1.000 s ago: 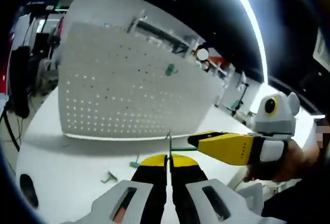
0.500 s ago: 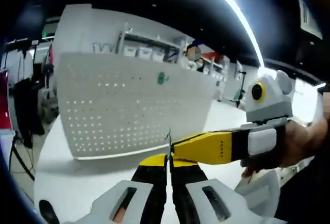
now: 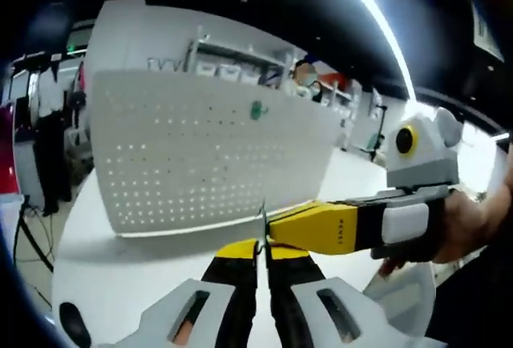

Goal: Insert the hook assembly into the mounting plate slot until the hook locks in place.

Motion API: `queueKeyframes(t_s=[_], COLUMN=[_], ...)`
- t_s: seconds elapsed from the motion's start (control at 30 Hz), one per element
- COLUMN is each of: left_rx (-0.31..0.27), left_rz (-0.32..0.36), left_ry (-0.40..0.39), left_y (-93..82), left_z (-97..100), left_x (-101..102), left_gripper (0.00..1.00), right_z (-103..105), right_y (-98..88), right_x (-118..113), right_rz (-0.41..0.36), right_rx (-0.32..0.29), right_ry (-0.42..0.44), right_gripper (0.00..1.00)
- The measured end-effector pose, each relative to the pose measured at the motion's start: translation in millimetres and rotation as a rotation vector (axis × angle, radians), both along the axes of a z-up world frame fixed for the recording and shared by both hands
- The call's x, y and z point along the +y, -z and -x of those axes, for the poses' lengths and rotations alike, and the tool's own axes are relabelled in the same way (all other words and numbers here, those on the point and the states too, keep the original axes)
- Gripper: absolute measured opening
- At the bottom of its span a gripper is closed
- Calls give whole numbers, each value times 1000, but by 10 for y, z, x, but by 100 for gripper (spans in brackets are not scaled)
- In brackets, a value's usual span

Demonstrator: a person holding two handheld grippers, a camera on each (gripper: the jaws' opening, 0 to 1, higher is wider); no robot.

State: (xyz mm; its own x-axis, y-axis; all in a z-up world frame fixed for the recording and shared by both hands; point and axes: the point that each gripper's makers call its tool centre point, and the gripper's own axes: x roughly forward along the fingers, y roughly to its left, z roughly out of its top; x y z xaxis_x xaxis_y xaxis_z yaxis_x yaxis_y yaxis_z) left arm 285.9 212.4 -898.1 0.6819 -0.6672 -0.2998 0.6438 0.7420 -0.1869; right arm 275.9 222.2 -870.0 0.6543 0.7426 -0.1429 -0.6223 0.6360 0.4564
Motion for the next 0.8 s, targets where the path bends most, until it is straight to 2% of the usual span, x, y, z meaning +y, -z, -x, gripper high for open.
queueKeyframes(t_s=[0.07,0.13,0.23,0.3,0.43,0.57,0.73,0.8], left_rx=[-10,-2,20,15,5,-2,-13,-14], left_rz=[-27,-30,12,41,62,89,81,87], left_ry=[-2,-2,-3,-4,1,-5,1,0], left_y=[41,72,91,64,17,-40,-51,-57], left_z=[-7,-10,-8,-4,3,-13,-12,-10], left_x=[18,37,63,79,103,102,94,93], left_gripper=[7,16,36,47,61,80,90,92], right_z=[-25,-55,-100,-161,-226,-294,-376,-432], right_y=[6,-8,-37,-51,-97,-123,-138,-149], right_x=[-18,-52,-98,-167,-229,-294,-376,-436], right_rz=[16,28,59,117,155,176,180,139], right_rx=[-13,-30,-76,-127,-172,-205,-224,-214], right_ry=[3,9,6,21,38,71,114,158], right_gripper=[0,0,0,0,0,0,0,0])
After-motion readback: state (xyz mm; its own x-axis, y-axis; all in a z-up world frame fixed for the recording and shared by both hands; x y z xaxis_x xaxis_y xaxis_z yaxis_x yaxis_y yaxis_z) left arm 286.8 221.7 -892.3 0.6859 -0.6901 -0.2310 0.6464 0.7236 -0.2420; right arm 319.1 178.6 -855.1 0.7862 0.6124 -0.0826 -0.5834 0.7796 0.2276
